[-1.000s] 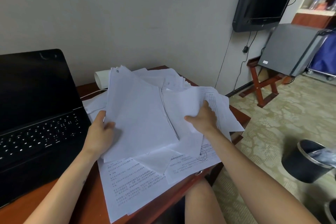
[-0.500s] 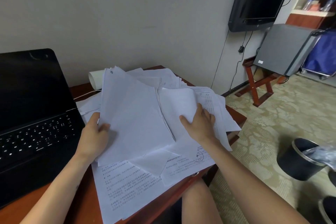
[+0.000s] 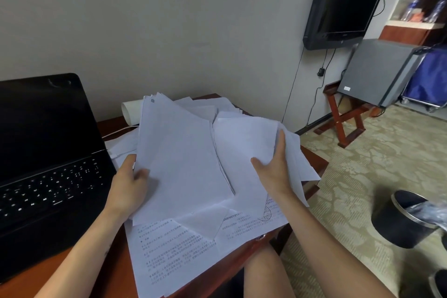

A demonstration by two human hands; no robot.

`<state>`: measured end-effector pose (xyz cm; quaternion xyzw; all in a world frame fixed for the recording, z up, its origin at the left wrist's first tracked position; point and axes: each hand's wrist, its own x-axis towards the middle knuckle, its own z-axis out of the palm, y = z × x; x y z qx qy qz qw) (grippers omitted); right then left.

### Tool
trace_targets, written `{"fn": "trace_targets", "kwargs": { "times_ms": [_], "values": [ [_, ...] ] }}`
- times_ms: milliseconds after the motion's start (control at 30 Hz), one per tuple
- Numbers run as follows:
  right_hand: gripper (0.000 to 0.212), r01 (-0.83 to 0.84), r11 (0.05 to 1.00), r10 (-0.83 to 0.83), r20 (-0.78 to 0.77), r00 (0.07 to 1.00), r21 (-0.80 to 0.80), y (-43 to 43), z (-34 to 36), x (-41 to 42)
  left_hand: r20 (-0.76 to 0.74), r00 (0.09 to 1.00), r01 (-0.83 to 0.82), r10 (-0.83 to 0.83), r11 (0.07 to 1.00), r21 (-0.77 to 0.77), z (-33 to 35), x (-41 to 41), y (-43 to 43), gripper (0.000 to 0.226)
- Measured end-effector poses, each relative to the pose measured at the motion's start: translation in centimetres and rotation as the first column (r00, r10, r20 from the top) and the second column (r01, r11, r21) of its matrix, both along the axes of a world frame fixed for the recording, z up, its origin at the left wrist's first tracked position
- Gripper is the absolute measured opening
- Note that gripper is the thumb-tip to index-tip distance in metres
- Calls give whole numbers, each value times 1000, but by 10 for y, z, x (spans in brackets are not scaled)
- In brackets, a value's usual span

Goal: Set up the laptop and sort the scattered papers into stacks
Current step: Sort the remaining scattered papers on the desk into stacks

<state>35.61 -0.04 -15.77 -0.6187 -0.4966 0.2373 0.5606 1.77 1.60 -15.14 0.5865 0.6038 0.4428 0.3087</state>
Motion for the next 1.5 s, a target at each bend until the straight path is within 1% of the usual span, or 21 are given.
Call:
{"fn": "trace_targets", "kwargs": {
  "times_ms": [67, 100, 133, 233, 300, 367, 467, 533, 600, 733, 867, 1000, 1100, 1200, 1267, 1367, 1400, 1500],
  "values": [
    [106, 43, 999, -45, -55, 997, -29, 0, 0, 2, 4, 1000, 0, 0, 1000, 4, 0, 0, 0, 34],
    [103, 46, 998, -51, -101, 994, -45, 0, 1, 3, 2, 1000, -1, 1, 1000, 7, 1, -1, 1, 33],
    [98, 47, 998, -54, -150, 987, -49, 2, 0, 6, 1, 1000, -3, 3, 1000, 9, 1, -1, 1, 32],
    [68, 55, 999, -52, -267, 962, 1, 6, -3, 14, 19, 1000, -10, 10, 1000, 4, 3, -3, 2, 30],
    [51, 67, 998, -62, -328, 943, 3, 5, 2, 18, 33, 999, -18, 18, 1000, 9, 5, -3, 1, 30],
    [38, 61, 998, -65, -316, 946, -22, 1, 9, 22, 49, 998, -25, 24, 1000, 10, 6, -3, 0, 29],
    [30, 37, 999, -43, -225, 973, -31, -6, 17, 34, 65, 997, -42, 40, 999, 28, 8, -4, 0, 28],
    [31, 60, 998, -63, -141, 988, -24, -11, 21, 44, 92, 994, -63, 60, 997, 34, 8, -4, 0, 27],
    [34, 110, 994, -109, -123, 986, -4, -16, 28, 54, 111, 991, -81, 76, 996, 43, 9, -4, -2, 27],
    [37, 229, 973, -216, -239, 947, 29, -26, 41, 77, 138, 984, -117, 108, 992, 52, 9, -3, -4, 25],
    [35, 213, 977, -198, -302, 932, 16, -37, 51, 90, 181, 977, -118, 111, 993, 26, 10, -2, -3, 25],
    [33, 110, 994, -106, -312, 944, -5, -43, 50, 81, 249, 965, -75, 76, 997, -13, 12, 6, -6, 22],
    [29, 34, 999, -38, -308, 951, -19, -39, 46, 67, 290, 957, -6, 25, 998, -64, 13, 16, -12, 24],
    [33, -24, 999, 14, -285, 959, -35, -31, 42, 50, 317, 948, 49, -8, 991, -123, 9, 24, -13, 27],
    [36, -99, 993, 83, -239, 968, -59, -26, 39, 35, 320, 947, 84, -32, 985, -148, 9, 28, -16, 25],
    [39, -227, 961, 201, -165, 966, -155, -16, 34, 9, 337, 940, 121, -56, 977, -175, 9, 32, -20, 25],
    [40, -242, 953, 219, -138, 966, -182, -10, 31, 1, 344, 937, 128, -58, 975, -182, 8, 32, -20, 24],
    [40, -220, 951, 209, -73, 975, -215, 5, 26, -20, 311, 948, 138, -71, 971, -197, 7, 32, -20, 17]
  ]
}}
